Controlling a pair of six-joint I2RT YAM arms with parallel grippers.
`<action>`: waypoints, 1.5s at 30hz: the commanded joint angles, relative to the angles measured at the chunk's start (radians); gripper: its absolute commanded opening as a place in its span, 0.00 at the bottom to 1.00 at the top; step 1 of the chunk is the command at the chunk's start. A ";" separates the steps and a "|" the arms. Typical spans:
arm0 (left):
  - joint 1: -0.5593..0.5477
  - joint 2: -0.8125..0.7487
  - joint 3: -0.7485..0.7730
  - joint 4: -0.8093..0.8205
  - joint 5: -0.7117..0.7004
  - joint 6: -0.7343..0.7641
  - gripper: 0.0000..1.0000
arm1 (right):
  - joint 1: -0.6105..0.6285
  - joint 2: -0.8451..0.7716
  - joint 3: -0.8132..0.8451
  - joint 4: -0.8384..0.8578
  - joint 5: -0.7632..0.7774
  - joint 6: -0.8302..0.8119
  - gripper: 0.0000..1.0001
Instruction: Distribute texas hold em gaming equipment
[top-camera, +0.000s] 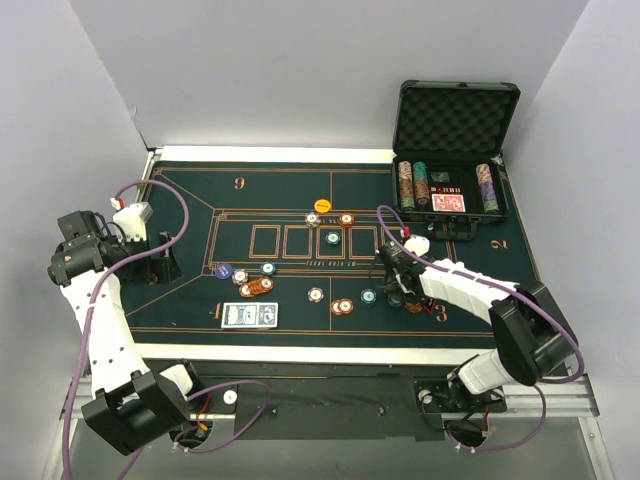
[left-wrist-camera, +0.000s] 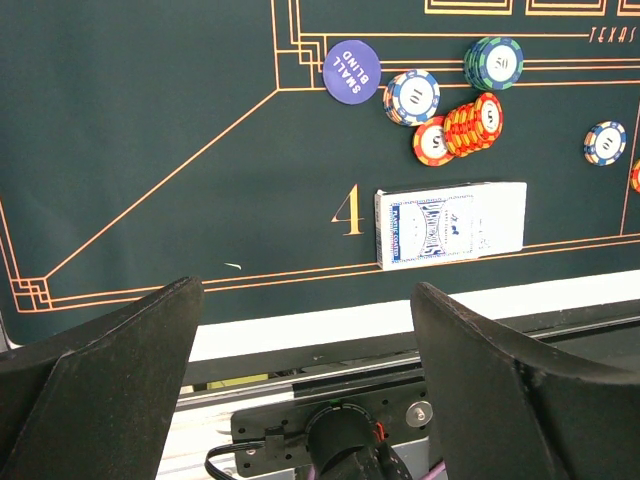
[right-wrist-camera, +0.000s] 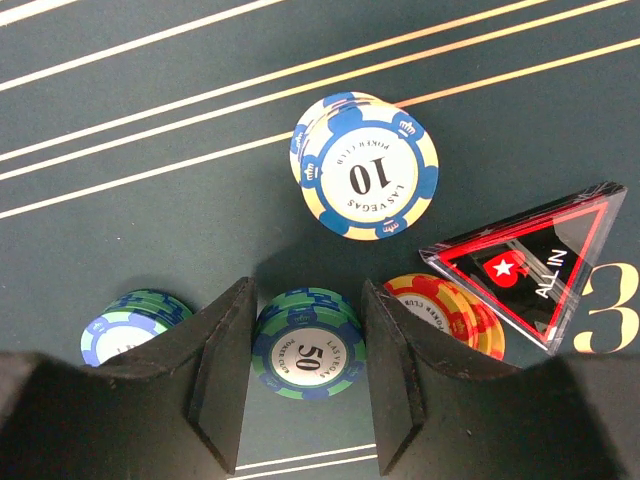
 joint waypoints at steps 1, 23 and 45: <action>0.007 -0.007 0.012 0.008 0.008 0.036 0.96 | 0.008 0.000 0.009 -0.057 0.005 0.004 0.32; 0.007 -0.006 -0.008 -0.013 0.054 0.122 0.96 | 0.068 -0.121 0.073 -0.189 0.074 0.009 0.62; -0.728 -0.031 -0.302 0.103 0.026 0.605 0.96 | 0.171 -0.276 0.073 -0.097 -0.022 0.046 0.65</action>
